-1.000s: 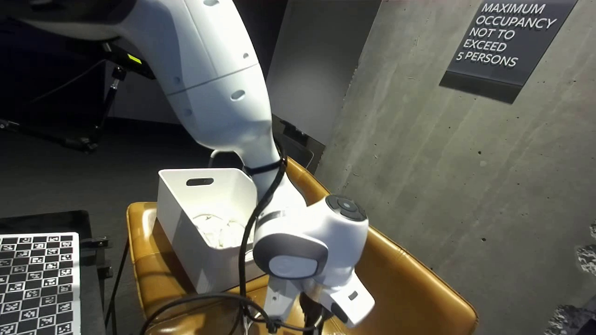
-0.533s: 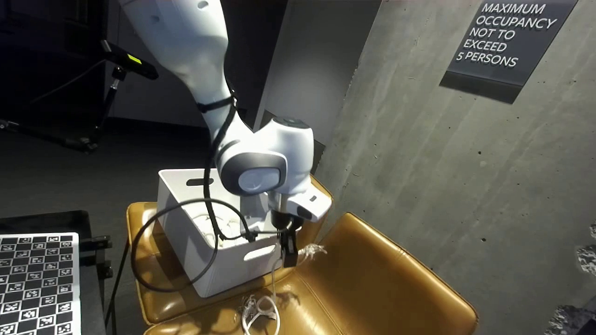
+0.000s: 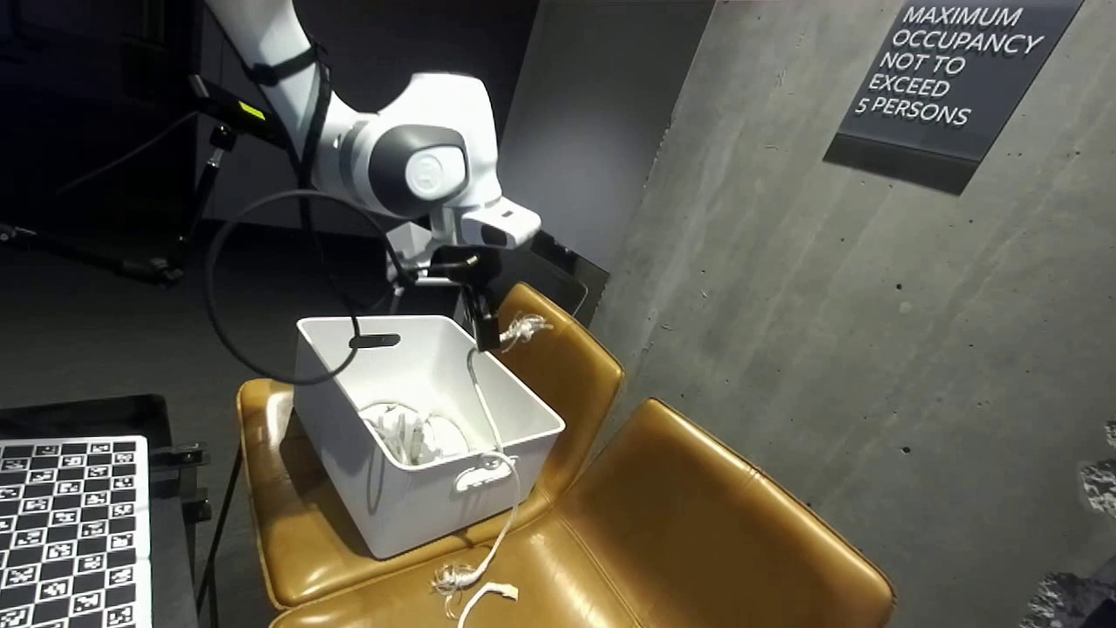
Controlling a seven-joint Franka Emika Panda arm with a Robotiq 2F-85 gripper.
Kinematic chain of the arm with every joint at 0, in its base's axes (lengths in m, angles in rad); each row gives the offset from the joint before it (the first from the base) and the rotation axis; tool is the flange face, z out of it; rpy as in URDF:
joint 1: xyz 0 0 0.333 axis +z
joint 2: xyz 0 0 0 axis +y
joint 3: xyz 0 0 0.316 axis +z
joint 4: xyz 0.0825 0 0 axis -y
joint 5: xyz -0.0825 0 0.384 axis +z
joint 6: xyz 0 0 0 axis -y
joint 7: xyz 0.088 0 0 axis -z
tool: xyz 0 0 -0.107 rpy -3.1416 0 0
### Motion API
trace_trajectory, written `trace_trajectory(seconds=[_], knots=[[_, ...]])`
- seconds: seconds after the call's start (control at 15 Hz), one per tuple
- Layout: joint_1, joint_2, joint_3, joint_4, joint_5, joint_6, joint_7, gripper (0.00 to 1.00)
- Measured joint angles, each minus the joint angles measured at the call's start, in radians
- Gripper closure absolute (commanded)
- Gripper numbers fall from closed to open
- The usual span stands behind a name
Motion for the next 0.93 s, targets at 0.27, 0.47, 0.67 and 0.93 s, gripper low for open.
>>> trace_trajectory(seconds=[0.27, 0.47, 0.67, 0.93], knots=[[0.043, -0.138, 0.073, 0.0, -0.165, -0.143, 0.189, 0.97], [0.005, -0.204, 0.178, 0.048, -0.177, -0.244, 0.217, 0.97], [-0.046, -0.243, 0.263, 0.139, -0.169, -0.336, 0.215, 0.97], [-0.108, -0.253, 0.32, 0.222, -0.15, -0.398, 0.206, 0.97]])
